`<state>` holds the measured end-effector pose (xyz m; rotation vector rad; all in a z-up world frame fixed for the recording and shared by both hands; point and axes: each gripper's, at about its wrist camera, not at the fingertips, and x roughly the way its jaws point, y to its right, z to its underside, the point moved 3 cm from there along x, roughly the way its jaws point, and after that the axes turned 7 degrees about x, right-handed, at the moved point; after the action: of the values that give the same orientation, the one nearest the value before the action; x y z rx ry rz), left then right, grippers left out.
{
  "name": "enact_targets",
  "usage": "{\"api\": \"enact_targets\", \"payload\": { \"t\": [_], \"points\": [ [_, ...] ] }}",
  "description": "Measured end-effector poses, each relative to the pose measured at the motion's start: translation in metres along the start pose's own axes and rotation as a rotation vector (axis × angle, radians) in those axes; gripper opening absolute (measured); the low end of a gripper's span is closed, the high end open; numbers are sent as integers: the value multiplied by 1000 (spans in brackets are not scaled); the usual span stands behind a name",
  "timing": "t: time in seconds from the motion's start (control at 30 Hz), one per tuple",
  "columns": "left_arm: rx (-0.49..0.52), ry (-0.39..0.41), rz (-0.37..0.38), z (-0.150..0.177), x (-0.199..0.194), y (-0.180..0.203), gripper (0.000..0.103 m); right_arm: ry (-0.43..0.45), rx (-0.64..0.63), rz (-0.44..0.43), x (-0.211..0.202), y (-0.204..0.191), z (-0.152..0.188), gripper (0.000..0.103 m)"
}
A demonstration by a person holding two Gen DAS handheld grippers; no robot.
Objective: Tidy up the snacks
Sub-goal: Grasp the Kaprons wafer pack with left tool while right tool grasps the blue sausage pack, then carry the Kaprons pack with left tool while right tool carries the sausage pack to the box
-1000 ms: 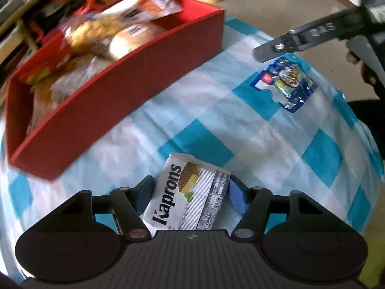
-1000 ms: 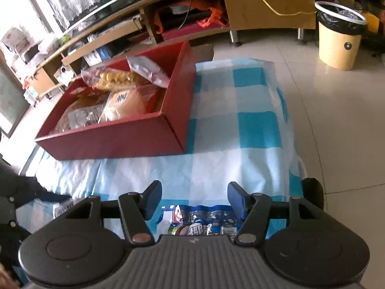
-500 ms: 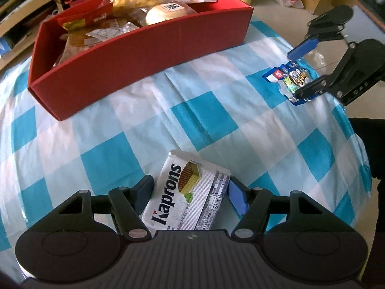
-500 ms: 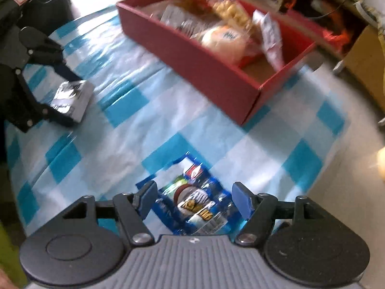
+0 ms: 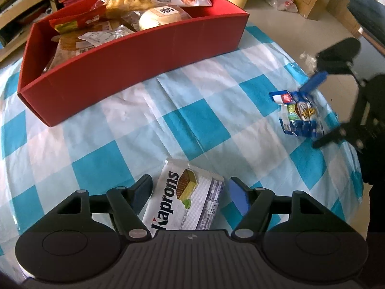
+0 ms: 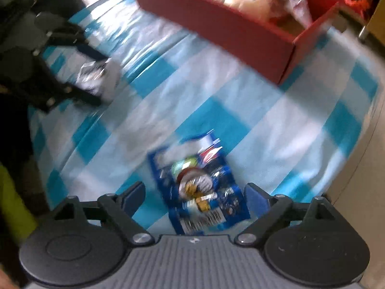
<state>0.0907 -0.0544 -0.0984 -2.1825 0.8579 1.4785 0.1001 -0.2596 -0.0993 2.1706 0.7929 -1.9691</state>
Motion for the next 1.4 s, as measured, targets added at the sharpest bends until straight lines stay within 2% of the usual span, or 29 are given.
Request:
{"api": "enact_targets", "payload": {
  "t": [0.07, 0.13, 0.23, 0.3, 0.4, 0.43, 0.5, 0.6, 0.67, 0.7, 0.73, 0.77, 0.8, 0.83, 0.97, 1.23, 1.4],
  "points": [
    [19, -1, -17, 0, 1, 4, 78, -12, -27, 33, 2, -11, 5, 86],
    [42, -7, -37, 0, 3, 8, 78, 12, -28, 101, 6, -18, 3, 86],
    [78, -2, -75, 3, 6, 13, 79, 58, 13, 130, 12, -25, -2, 88],
    [94, -4, -109, 6, 8, 14, 81, 87, -3, 195, 17, -33, 0, 89],
    [112, 7, -123, 8, 8, 17, 88, 146, 108, 187, 17, -30, 5, 100],
    [119, 7, -132, 8, 9, 19, 90, 173, 121, 194, 18, -31, 7, 101],
    [114, 5, -151, 10, 11, 20, 100, 192, 130, 216, 19, -33, 10, 101],
    [85, 6, -152, 11, 10, 16, 101, 200, 168, 225, 19, -32, 8, 101],
    [68, 11, -160, 12, 8, 15, 98, 187, 196, 230, 20, -33, 6, 100],
    [65, 17, -160, 13, 6, 17, 90, 180, 203, 234, 20, -34, 4, 99],
    [61, 24, -155, 13, 2, 19, 84, 186, 210, 234, 18, -35, 4, 91],
    [54, 25, -164, 12, -1, 20, 70, 196, 215, 237, 17, -37, 5, 82],
    [40, 21, -154, 12, -4, 19, 68, 209, 223, 231, 13, -39, 8, 75],
    [24, 19, -151, 12, -6, 18, 68, 221, 231, 224, 10, -41, 10, 68],
    [1, 9, -169, 12, -9, 19, 66, 245, 280, 222, 6, -46, 14, 64],
    [-60, 69, -191, 2, -30, 15, 66, 423, 475, 138, -9, -46, 2, 62],
    [-102, 106, -210, -5, -41, 7, 66, 529, 538, 91, -13, -58, -12, 62]
  ]
}}
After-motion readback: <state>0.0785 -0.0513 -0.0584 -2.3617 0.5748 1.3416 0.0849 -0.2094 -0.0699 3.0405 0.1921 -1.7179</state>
